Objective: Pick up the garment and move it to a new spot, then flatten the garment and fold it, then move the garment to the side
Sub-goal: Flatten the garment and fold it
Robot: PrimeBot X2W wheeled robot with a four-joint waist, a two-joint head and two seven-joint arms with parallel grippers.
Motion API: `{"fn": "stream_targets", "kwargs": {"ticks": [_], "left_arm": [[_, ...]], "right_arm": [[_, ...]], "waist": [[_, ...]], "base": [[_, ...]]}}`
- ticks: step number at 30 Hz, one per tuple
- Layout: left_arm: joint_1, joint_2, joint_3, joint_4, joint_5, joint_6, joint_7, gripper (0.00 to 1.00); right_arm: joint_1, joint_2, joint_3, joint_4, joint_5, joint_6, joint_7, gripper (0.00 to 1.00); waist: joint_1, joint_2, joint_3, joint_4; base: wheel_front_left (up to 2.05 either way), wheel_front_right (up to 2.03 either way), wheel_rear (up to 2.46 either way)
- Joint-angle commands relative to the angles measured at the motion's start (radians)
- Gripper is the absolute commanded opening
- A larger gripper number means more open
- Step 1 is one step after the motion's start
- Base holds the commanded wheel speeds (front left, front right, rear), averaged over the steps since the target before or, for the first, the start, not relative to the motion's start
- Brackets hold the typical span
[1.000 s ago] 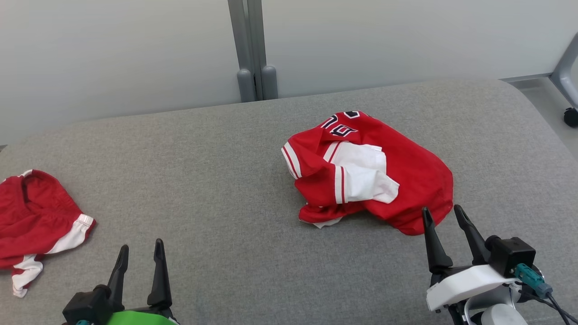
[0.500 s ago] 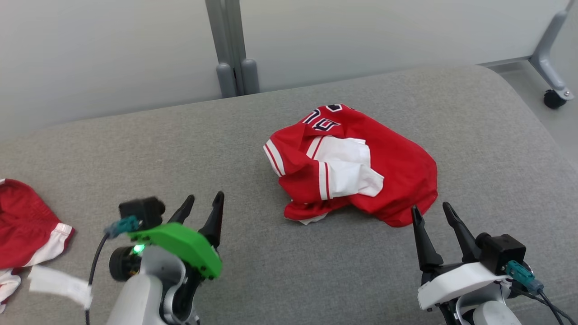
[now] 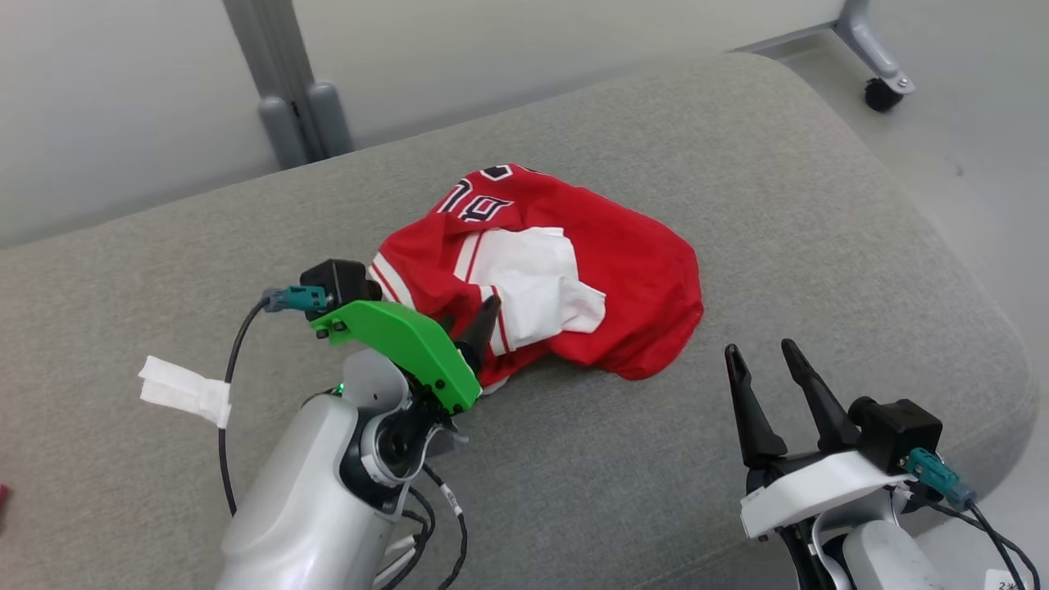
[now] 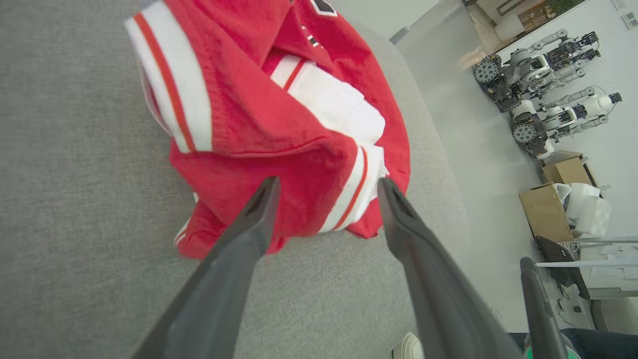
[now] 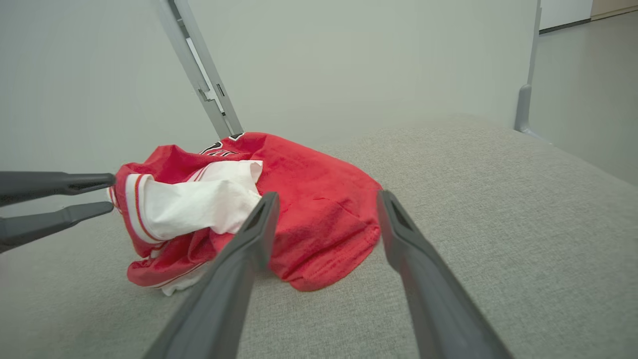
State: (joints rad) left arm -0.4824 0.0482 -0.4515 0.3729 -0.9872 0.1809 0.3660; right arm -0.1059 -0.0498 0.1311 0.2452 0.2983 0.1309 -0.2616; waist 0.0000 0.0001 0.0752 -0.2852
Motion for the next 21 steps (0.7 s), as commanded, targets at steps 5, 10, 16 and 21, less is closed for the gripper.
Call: {"fn": "stream_targets", "kwargs": {"ticks": [5, 10, 16, 21], "left_arm": [[-0.048, 0.005, -0.022, 0.032, -0.062, 0.04, -0.054, 1.0], [-0.091, 0.005, -0.021, 0.096, -0.07, 0.075, -0.1, 1.0], [-0.136, 0.007, -0.062, 0.191, -0.021, 0.058, -0.151, 0.0], [-0.182, 0.01, -0.067, 0.227, 0.032, 0.0, -0.278, 0.0]], "right_arm": [[-0.002, -0.001, -0.008, -0.014, 0.012, 0.0, -0.004, 1.0], [-0.011, -0.001, 0.005, -0.018, 0.023, 0.0, -0.004, 1.0], [-0.019, -0.001, 0.017, -0.017, 0.024, 0.0, -0.004, 1.0], [-0.009, -0.001, 0.003, -0.018, 0.004, 0.0, -0.004, 1.0]], "waist": [[0.0, -0.0001, 0.056, -0.076], [0.0, -0.0001, 0.06, -0.087], [0.0, -0.0001, 0.057, -0.092], [0.0, -0.0001, 0.053, -0.082]], "base": [[0.0, 0.0, 0.0], [0.0, 0.0, 0.0], [0.0, 0.0, 0.0], [0.0, 0.0, 0.0]]}}
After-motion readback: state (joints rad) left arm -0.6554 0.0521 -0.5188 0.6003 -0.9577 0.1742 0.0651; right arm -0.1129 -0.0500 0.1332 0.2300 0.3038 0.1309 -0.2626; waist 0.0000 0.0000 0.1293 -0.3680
